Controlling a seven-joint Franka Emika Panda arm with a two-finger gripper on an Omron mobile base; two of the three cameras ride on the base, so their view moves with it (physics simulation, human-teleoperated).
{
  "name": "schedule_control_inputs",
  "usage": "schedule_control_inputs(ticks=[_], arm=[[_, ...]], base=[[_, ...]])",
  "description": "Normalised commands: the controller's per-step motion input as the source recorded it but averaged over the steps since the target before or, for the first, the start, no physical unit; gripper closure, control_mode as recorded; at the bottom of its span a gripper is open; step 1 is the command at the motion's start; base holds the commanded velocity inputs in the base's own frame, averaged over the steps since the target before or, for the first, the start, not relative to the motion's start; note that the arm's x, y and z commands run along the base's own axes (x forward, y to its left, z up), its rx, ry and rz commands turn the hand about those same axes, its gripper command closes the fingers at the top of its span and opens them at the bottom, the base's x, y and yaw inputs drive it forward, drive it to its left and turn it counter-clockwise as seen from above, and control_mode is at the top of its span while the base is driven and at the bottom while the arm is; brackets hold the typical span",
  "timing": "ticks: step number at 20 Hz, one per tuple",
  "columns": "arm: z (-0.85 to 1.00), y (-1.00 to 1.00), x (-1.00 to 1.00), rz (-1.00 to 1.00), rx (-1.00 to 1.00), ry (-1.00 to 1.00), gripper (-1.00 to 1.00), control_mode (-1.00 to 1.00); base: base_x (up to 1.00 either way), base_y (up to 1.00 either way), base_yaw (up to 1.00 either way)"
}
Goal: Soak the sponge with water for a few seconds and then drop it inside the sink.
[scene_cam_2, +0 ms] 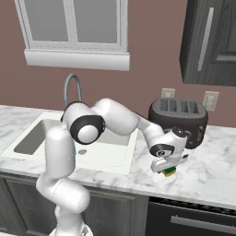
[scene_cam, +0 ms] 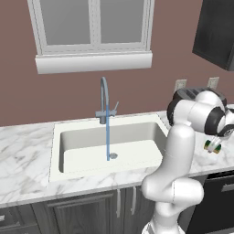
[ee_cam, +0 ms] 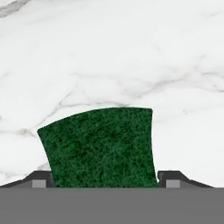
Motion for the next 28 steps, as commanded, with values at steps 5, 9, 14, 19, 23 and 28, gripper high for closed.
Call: schedule_control_inputs(ticks=[5,9,14,19,23,28], arm=[[-0.33,0.0,0.01,0.0,0.0,0.12,-1.0,-1.0],[-0.21,0.0,0.0,0.0,0.0,0.02,-1.0,-1.0],[0.0,0.0,0.0,0.0,0.0,0.0,-1.0,-1.0],[0.0,0.0,0.0,0.0,0.0,0.0,-1.0,-1.0],[0.0,0.0,0.0,0.0,0.0,0.0,-1.0,-1.0],[0.0,0.0,0.0,0.0,0.0,0.0,-1.0,-1.0]], base=[[0.0,0.0,0.0],[0.0,0.0,0.0],[0.0,0.0,0.0],[0.0,0.0,0.0],[0.0,0.0,0.0],[0.0,0.0,0.0]])
